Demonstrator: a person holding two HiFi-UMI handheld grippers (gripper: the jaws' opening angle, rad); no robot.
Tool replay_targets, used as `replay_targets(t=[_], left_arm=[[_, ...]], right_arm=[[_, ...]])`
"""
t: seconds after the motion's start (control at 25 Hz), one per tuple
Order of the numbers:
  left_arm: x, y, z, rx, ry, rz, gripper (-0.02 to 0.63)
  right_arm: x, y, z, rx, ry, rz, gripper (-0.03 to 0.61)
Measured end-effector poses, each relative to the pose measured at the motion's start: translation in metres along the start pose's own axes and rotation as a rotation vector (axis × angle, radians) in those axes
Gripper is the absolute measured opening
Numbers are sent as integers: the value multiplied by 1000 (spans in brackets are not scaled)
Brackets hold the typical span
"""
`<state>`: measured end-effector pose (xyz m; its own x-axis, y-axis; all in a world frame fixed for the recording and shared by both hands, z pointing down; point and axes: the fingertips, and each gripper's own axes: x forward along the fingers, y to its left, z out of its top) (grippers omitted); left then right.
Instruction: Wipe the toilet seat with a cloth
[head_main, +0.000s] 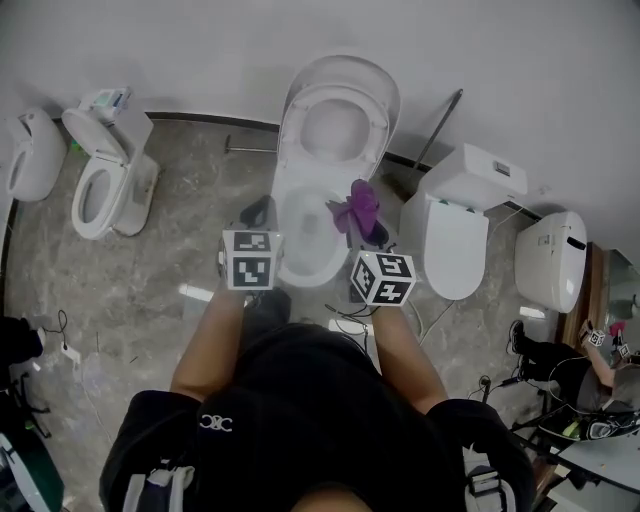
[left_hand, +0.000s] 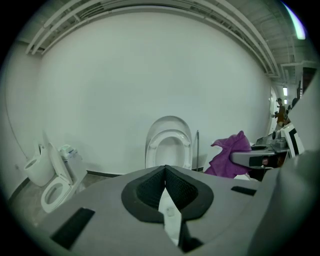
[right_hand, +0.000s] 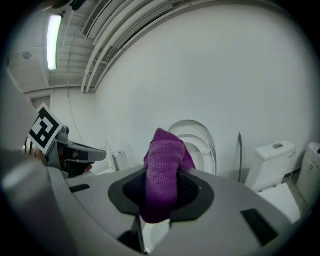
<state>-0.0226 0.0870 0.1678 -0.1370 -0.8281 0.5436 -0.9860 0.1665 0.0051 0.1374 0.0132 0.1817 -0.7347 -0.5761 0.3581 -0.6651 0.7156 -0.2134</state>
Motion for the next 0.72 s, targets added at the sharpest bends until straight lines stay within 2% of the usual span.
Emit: replay_targets(t=[0.16, 0.36, 0.52, 0.72], left_arm=[[47, 35, 7, -40, 19, -47, 5], [114, 57, -15, -127, 92, -137, 5], [151, 72, -42, -130, 164, -186, 5], [182, 85, -69, -168, 207, -187, 5]], right_arm=[[51, 1, 0, -12, 62, -36, 97], [104, -3, -14, -68, 183, -49, 97], [142, -2, -35, -31, 234, -50, 97], [182, -7, -72, 4, 317, 1, 97]])
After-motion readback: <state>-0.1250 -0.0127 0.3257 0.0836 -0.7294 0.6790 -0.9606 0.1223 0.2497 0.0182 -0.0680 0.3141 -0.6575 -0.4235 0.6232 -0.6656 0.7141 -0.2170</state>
